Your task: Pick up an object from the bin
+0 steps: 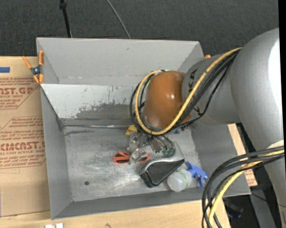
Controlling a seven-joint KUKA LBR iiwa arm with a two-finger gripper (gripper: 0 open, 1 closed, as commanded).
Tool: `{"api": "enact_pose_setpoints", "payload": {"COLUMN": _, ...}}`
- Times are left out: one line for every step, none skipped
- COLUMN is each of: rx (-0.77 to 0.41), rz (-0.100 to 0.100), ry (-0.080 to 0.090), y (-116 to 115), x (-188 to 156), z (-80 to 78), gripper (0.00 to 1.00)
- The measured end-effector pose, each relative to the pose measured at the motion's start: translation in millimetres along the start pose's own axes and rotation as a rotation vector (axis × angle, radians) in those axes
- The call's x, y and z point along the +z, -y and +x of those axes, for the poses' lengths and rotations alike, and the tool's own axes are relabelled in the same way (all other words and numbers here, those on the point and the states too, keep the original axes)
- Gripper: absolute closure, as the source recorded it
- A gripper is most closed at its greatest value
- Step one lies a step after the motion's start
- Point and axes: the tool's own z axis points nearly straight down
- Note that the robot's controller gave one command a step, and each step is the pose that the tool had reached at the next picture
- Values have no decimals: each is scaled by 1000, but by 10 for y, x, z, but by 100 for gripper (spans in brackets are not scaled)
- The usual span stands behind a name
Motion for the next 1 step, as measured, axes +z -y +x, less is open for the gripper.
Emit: {"api": "enact_pose_setpoints", "payload": {"rx": 0, "rz": 0, "ry": 0, "y": 0, "x": 0, "z": 0, "gripper": 100}}
